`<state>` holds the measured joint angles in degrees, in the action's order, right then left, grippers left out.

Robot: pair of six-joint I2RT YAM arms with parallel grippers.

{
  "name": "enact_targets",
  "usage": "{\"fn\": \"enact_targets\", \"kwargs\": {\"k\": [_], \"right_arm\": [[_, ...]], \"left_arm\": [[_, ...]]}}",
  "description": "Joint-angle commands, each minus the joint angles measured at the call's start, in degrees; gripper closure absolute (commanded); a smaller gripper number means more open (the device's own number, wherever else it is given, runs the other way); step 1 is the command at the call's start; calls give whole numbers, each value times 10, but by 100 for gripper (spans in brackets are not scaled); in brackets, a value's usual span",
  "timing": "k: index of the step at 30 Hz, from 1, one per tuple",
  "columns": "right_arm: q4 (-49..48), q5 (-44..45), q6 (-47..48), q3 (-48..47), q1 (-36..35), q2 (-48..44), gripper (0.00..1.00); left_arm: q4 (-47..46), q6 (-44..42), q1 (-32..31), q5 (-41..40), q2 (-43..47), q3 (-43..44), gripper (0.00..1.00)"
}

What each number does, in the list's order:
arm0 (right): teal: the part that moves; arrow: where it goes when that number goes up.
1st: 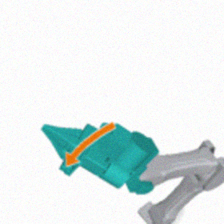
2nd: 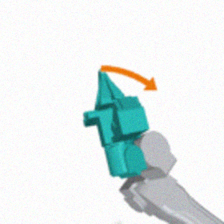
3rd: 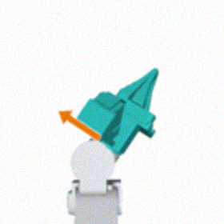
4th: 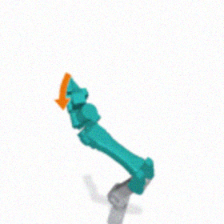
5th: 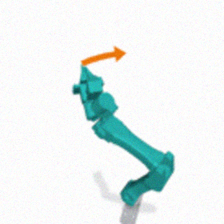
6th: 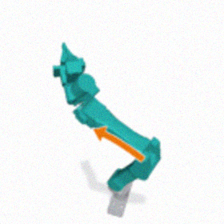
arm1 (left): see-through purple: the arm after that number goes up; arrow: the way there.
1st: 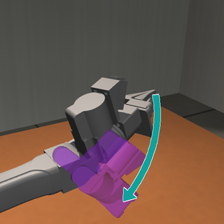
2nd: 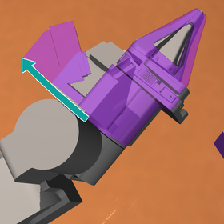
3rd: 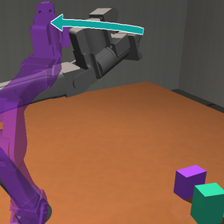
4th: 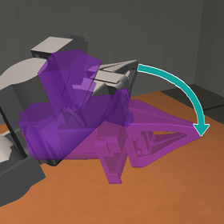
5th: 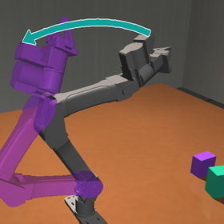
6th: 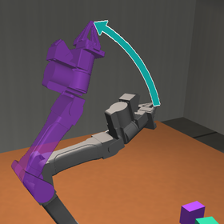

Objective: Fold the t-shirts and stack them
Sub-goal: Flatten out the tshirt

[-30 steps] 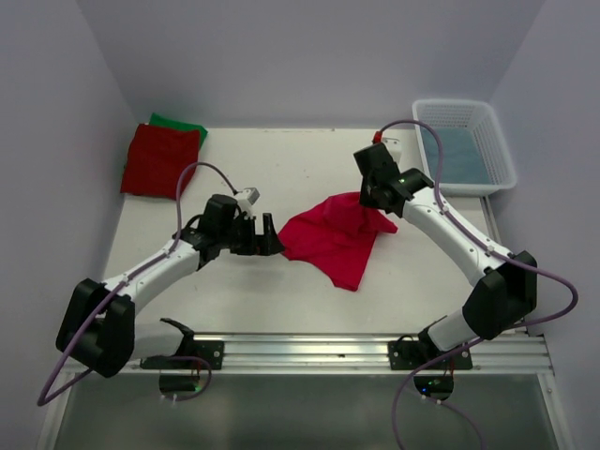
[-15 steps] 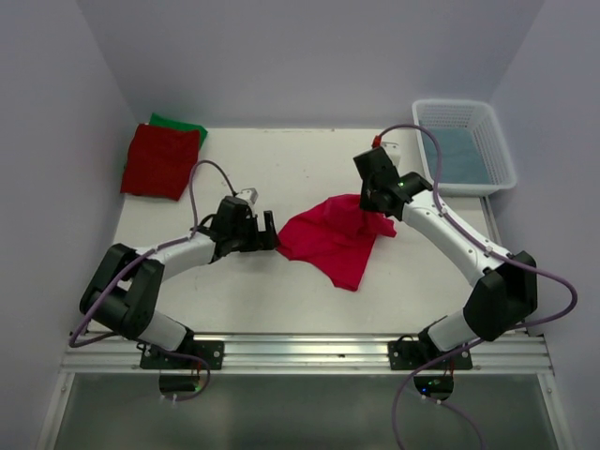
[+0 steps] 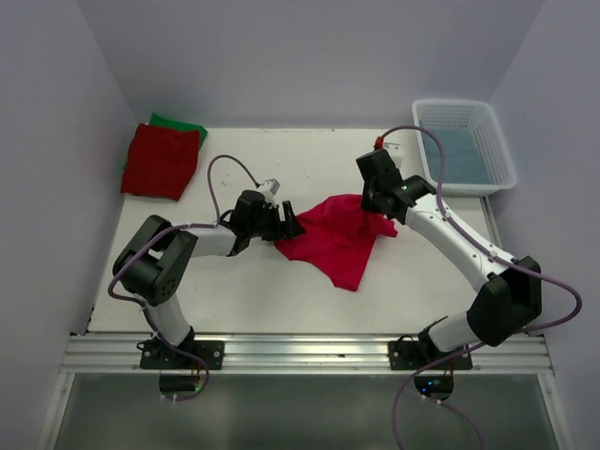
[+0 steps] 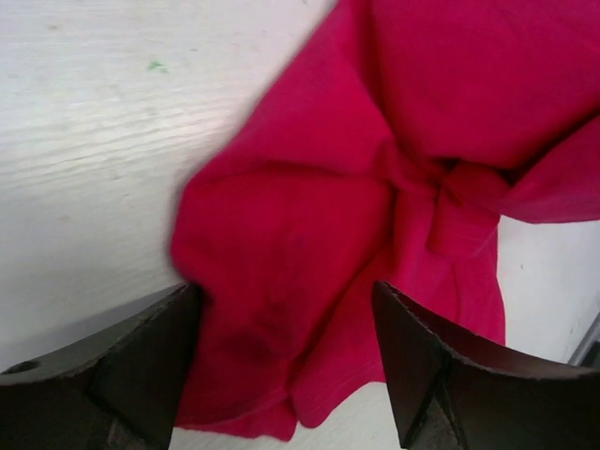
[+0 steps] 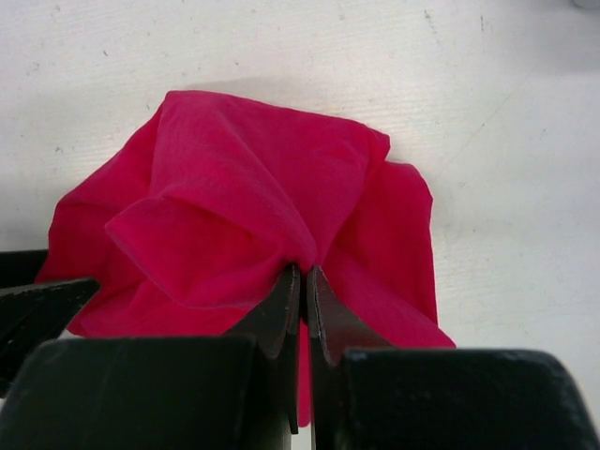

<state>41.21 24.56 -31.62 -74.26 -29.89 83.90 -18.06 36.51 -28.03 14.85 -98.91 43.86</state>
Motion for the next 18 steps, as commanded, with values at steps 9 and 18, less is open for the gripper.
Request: {"fn": "enact_targets", "kwargs": {"k": [9, 18], "right_arm": [[-25, 19, 10, 13, -3, -31, 100], [-22, 15, 22, 26, -3, -54, 100]], "left_arm": [[-11, 5, -24, 61, -45, -4, 100], [301, -121, 10, -145, 202, 136, 100]]}}
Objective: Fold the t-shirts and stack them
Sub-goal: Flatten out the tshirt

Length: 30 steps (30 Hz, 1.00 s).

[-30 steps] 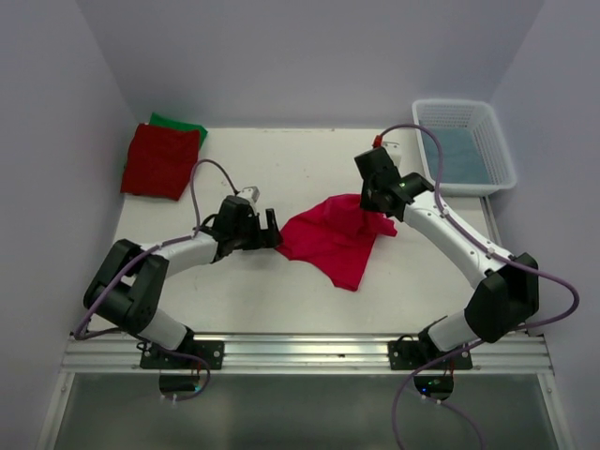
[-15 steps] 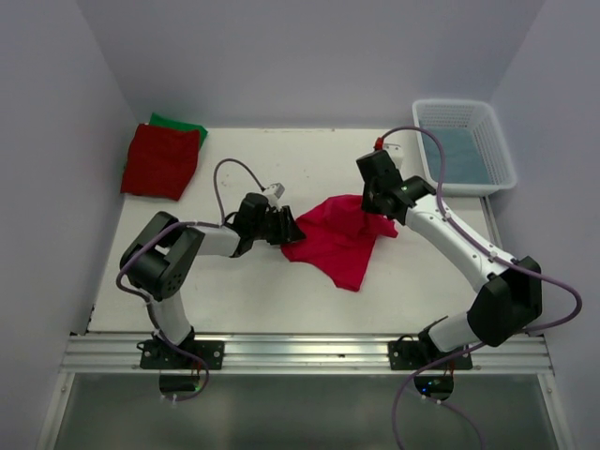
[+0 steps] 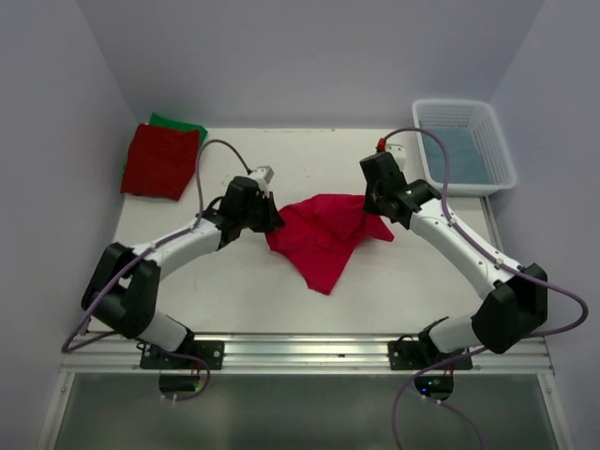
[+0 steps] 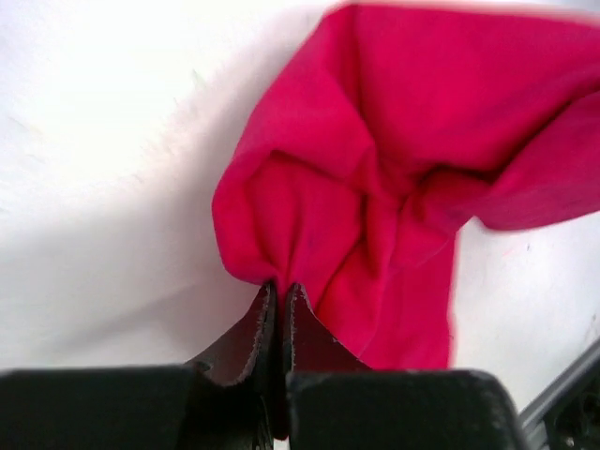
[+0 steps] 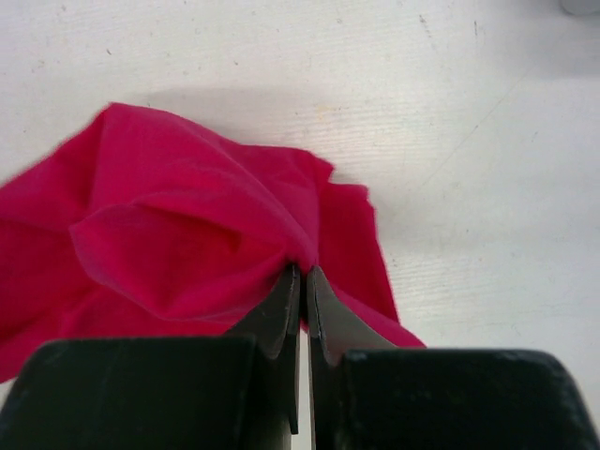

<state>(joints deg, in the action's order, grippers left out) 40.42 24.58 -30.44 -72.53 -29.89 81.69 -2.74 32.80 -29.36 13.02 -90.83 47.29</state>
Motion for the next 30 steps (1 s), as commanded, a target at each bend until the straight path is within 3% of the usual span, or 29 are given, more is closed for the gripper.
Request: {"fn": "enact_targets", "kwargs": {"k": [1, 3, 9, 10, 12, 13, 16, 20, 25, 30], "right_arm": [[-15, 14, 10, 9, -3, -35, 100], [-15, 13, 14, 14, -2, -32, 100], [-18, 4, 13, 18, -2, -16, 100], [-17, 4, 12, 16, -3, -11, 81], [-13, 1, 14, 11, -2, -5, 61], [-11, -2, 17, 8, -2, 0, 46], [-10, -25, 20, 1, -2, 3, 28], [-35, -114, 35, 5, -7, -34, 23], [-89, -379, 31, 48, -26, -85, 25], [-135, -401, 11, 116, -155, -63, 26]], "left_arm": [[148, -98, 24, -128, 141, 125, 100], [220, -118, 37, -169, 182, 200, 100], [345, -157, 44, -179, 214, 361, 100], [357, -158, 44, -179, 216, 374, 100], [379, -161, 44, -178, 222, 403, 100], [389, -164, 44, -179, 224, 410, 100], [404, -165, 44, -181, 224, 435, 100], [417, -162, 44, -175, 224, 460, 100], [430, -157, 44, -172, 215, 496, 100], [440, -151, 44, -166, 204, 545, 100]]}}
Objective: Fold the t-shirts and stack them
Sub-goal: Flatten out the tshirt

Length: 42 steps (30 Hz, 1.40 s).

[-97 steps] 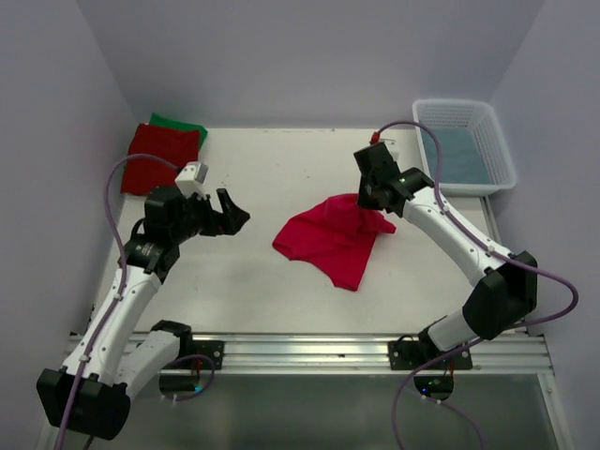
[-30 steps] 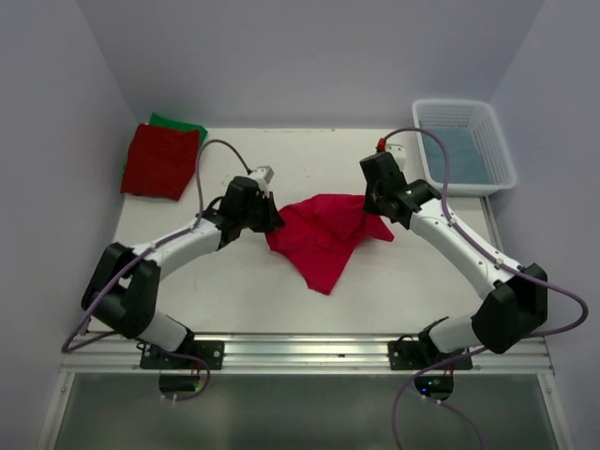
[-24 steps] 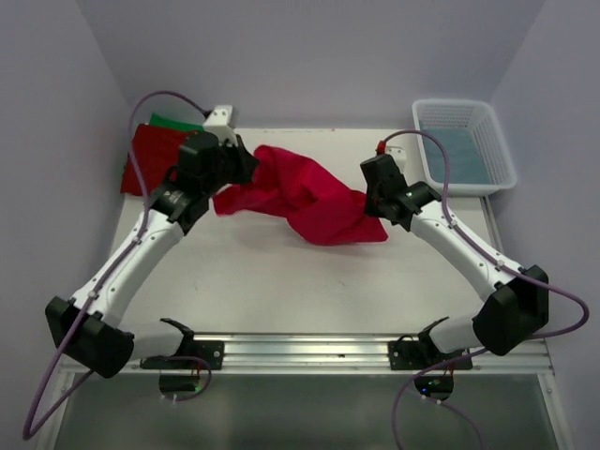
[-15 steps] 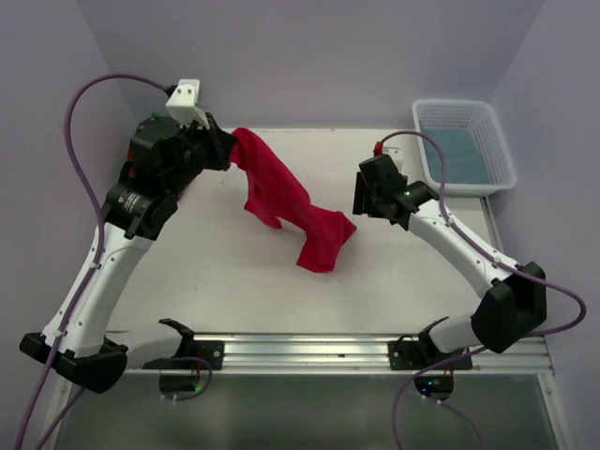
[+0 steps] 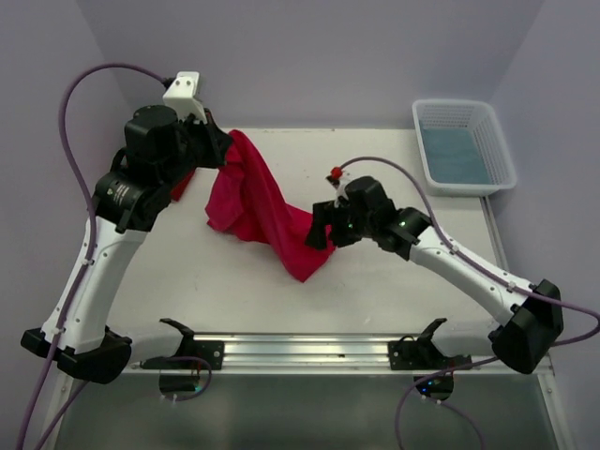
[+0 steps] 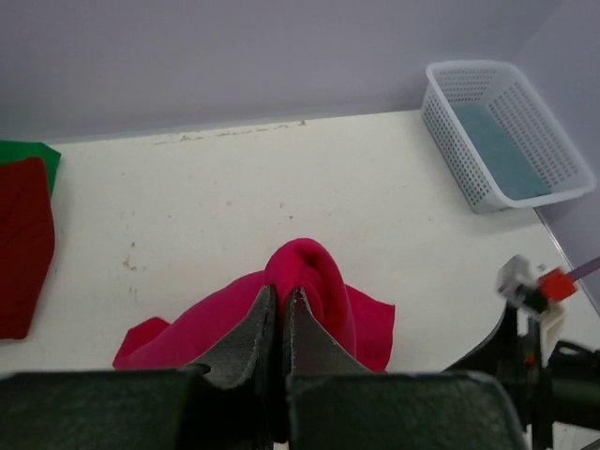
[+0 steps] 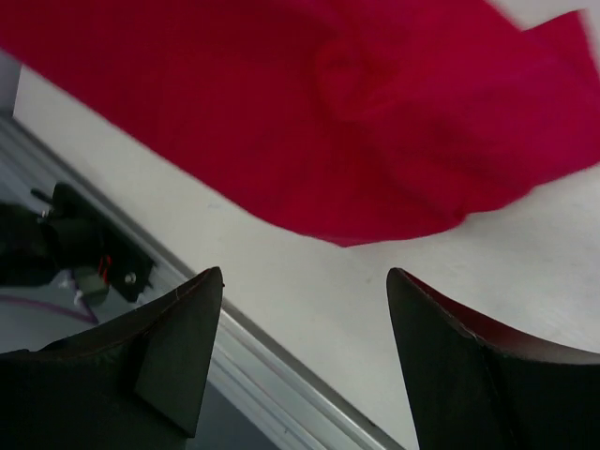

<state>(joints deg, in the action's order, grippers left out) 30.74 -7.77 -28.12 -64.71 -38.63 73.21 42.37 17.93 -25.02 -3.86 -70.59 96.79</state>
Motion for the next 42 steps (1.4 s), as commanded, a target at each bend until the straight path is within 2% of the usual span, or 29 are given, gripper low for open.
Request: {"fn": "enact_targets", "kwargs": {"k": [1, 3, 8, 12, 14, 17, 20, 22, 25, 27, 29, 33, 36, 38, 42], "right_arm": [[-49, -66, -25, 61, -82, 31, 26], [-81, -52, -34, 82, -118, 50, 26], [-84, 68, -30, 77, -166, 143, 25], [-89, 91, -25, 43, -189, 196, 25], [-106, 84, -24, 31, -202, 226, 27], [-142, 27, -5, -2, -248, 272, 32], [-132, -22, 29, -67, -337, 322, 33], [-130, -62, 39, -110, -364, 347, 34], [-119, -67, 50, -161, -398, 388, 35], [-105, -70, 54, -187, -399, 403, 34], [-101, -36, 55, -202, -393, 415, 34], [-71, 14, 72, -264, -342, 446, 34], [-46, 17, 98, -299, -305, 480, 34], [-29, 6, 148, -337, -284, 509, 33], [27, 45, 259, -451, -252, 573, 23]], "left_arm": [[-4, -2, 1, 4, -2, 59, 100], [1, 2, 1, 15, -7, 81, 100], [16, 6, 1, 31, -14, 125, 100], [22, 10, 1, 35, -16, 137, 100], [23, 11, 1, 36, -16, 136, 100], [21, 10, 1, 32, -18, 132, 100], [18, 8, 1, 32, -21, 134, 100], [19, 7, 1, 31, -23, 136, 100], [22, 7, 1, 32, -24, 138, 100], [25, 7, 1, 32, -20, 138, 100], [25, 8, 1, 32, -16, 135, 100], [30, 10, 1, 31, -4, 131, 100], [30, 11, 1, 30, 5, 125, 100], [29, 12, 1, 30, 13, 112, 100], [22, 18, 1, 34, 26, 95, 100]]}}
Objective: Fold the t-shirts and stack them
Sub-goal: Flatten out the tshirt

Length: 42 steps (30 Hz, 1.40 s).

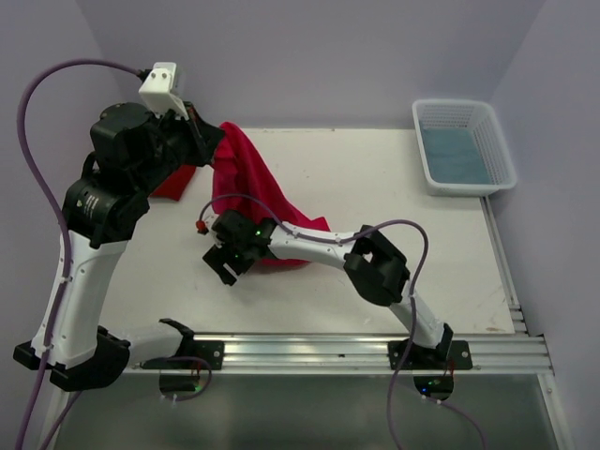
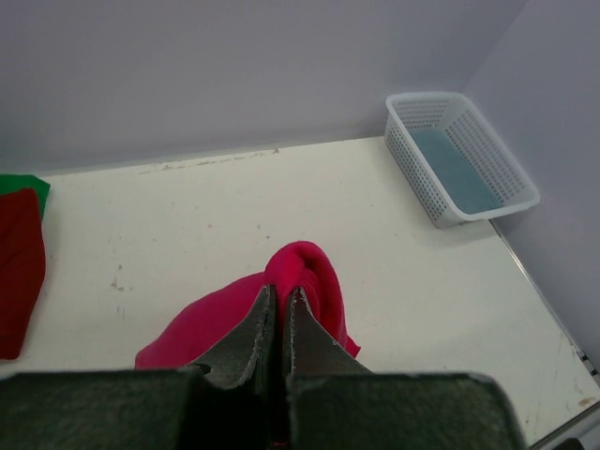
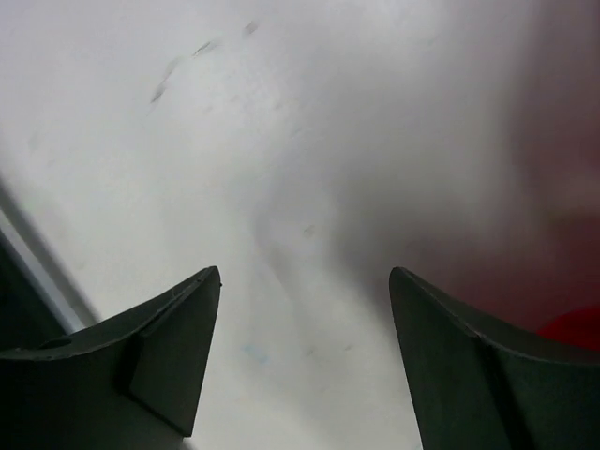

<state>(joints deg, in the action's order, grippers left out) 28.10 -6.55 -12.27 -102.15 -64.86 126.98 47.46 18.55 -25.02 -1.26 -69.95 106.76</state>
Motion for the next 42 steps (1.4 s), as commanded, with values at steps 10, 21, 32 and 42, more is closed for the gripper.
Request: {"fn": "enact_targets", "kwargs": {"k": [10, 21, 32, 42], "right_arm": [[120, 225, 168, -125, 60, 33, 14], [153, 378, 127, 79, 54, -163, 14], [328, 347, 9, 205, 45, -355, 16], [524, 496, -122, 193, 63, -487, 13]], "left_arm": [[-35, 13, 1, 10, 40, -34, 100], [-65, 17, 1, 26, 38, -67, 100], [-57, 2, 1, -18, 36, -59, 100], [-44, -13, 4, -86, 29, -23, 100]]}}
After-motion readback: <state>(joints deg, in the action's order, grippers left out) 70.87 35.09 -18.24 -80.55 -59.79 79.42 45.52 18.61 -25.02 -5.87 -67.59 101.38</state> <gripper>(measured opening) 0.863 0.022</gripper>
